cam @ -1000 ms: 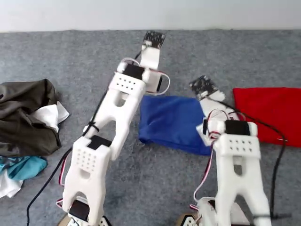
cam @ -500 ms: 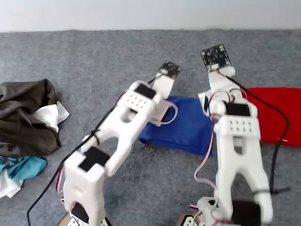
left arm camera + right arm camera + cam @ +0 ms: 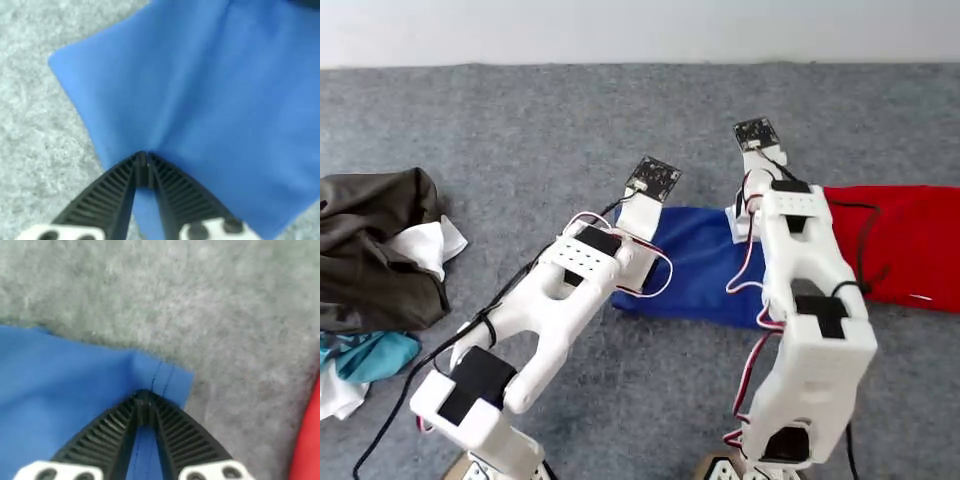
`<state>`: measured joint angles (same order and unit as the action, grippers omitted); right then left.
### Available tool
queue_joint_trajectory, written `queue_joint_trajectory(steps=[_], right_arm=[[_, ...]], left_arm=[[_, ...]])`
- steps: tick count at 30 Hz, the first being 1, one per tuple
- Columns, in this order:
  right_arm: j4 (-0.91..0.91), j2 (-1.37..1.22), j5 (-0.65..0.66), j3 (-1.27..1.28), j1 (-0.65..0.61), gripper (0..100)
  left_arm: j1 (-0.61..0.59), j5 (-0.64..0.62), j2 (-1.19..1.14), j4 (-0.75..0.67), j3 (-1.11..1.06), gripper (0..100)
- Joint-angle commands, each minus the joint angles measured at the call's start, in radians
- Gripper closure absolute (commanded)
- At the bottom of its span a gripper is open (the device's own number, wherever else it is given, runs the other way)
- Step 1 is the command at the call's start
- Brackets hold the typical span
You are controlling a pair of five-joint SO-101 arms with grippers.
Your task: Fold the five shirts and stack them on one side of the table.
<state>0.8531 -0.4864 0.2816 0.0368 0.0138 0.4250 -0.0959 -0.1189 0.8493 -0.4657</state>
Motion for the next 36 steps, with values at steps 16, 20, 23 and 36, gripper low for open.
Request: queue_joint_trajectory(steps=[16, 20, 23, 36], right_arm=[[0.157, -0.082, -0.005, -0.163, -0.028, 99.0], [0.157, -0.082, -0.005, -0.170, -0.025, 99.0], [0.153, -0.082, -0.005, -0.172, -0.024, 99.0], [0.352, 0.226, -0.005, -0.178, -0.025, 99.0]], left_arm=[[0.077, 0.037, 0.110, 0.077, -0.061, 99], [0.029, 0.043, 0.021, 0.132, -0.038, 99], [0.020, 0.091, 0.011, 0.163, -0.012, 99], [-0.017, 0.144, 0.176, 0.304, 0.335, 99]])
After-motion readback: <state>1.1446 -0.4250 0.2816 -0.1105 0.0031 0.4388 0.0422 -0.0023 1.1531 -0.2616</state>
